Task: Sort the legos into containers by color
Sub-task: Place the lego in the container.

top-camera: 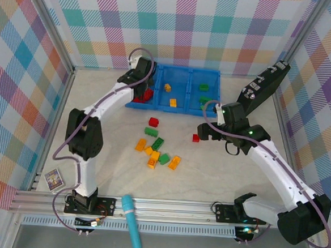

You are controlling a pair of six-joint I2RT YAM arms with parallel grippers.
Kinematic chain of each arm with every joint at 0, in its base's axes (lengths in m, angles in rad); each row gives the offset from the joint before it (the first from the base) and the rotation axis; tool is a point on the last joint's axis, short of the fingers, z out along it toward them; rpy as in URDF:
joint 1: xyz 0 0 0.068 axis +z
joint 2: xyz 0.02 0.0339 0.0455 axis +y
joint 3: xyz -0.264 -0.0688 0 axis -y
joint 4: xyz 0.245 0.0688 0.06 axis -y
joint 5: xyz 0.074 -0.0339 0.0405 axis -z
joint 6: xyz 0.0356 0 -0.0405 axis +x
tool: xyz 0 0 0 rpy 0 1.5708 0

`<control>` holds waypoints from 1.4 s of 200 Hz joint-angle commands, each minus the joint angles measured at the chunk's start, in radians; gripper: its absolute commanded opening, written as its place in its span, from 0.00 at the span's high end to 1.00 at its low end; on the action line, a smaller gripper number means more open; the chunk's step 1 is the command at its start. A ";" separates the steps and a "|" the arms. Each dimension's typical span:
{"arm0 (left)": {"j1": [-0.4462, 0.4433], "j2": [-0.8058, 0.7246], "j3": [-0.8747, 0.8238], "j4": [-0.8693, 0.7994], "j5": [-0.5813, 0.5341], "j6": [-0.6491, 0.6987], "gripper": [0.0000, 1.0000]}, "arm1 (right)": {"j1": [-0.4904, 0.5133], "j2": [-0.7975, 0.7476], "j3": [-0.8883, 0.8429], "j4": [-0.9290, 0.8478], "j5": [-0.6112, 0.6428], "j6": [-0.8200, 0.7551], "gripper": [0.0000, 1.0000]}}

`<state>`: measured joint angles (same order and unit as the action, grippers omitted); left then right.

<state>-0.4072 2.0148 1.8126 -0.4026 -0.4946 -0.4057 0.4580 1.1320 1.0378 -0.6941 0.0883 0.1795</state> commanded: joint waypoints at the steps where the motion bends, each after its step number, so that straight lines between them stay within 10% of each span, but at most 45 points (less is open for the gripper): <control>1: 0.038 0.079 0.126 0.009 0.035 -0.008 0.83 | -0.004 -0.012 -0.023 -0.016 -0.028 0.023 0.01; 159: 0.094 0.452 0.402 -0.018 0.270 -0.167 0.64 | -0.004 0.065 0.008 0.035 -0.064 0.028 0.01; 233: 0.094 0.191 0.430 -0.114 0.198 0.030 0.52 | -0.004 0.122 0.034 0.082 -0.082 0.030 0.01; 280: 0.062 -0.148 0.081 -0.064 0.271 0.067 0.50 | -0.004 0.132 0.034 0.104 -0.067 0.029 0.01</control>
<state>-0.3256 2.0407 2.0285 -0.4702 -0.2619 -0.3828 0.4580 1.2629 1.0386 -0.6159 0.0223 0.2054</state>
